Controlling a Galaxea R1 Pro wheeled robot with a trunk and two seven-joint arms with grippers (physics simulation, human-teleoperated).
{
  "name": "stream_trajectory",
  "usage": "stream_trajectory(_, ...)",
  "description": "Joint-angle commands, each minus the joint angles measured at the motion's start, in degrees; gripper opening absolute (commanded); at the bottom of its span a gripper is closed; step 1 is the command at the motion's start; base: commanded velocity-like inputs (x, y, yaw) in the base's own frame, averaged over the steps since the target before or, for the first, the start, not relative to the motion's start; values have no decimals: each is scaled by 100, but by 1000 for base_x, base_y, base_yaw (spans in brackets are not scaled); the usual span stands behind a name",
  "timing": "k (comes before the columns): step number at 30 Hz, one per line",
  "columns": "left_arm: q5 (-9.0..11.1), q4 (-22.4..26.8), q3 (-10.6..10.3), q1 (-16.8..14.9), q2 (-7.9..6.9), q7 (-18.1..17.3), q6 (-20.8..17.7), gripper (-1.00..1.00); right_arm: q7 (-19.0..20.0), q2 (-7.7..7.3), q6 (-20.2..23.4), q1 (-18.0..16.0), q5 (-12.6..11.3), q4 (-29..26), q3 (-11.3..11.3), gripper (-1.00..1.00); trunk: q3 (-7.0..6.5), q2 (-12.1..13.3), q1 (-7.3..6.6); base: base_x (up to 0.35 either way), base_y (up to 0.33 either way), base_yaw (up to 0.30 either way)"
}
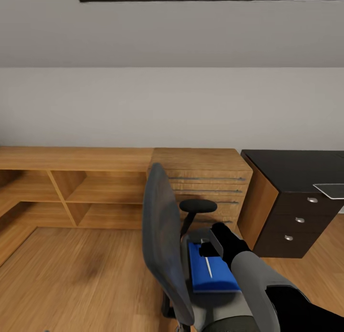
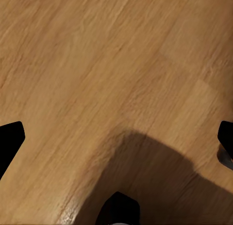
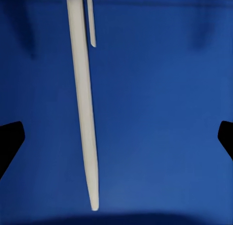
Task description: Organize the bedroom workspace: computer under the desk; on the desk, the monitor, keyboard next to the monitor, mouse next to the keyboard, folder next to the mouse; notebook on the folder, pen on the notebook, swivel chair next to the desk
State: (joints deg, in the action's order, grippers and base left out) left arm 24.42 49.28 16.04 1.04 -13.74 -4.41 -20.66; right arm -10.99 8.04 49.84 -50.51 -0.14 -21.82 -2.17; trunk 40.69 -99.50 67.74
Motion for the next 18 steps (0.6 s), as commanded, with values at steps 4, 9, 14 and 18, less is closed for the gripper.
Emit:
stream_trajectory(4, 29, 12, 14, 2, 0, -16, -42, 100, -19, 5, 19, -2, -3, -6, -26, 100, 41, -84, 45, 0, 0, 0)
stream_trajectory(9, 28, 12, 14, 2, 2, -16, -43, 100, -18, 11, 20, -2, -3, -6, -29, 100, 41, -84, 45, 0, 0, 0)
stream_trajectory(14, 28, 12, 14, 2, -4, -16, -38, 100, -18, 13, 25, -2, -3, -6, -29, 100, 77, -164, 88, 0, 0, 0)
stream_trajectory(18, 28, 12, 14, 2, -5, -16, -38, 100, -18, 14, 26, -2, -3, -6, -29, 100, 131, -285, 154, 0, 0, 0)
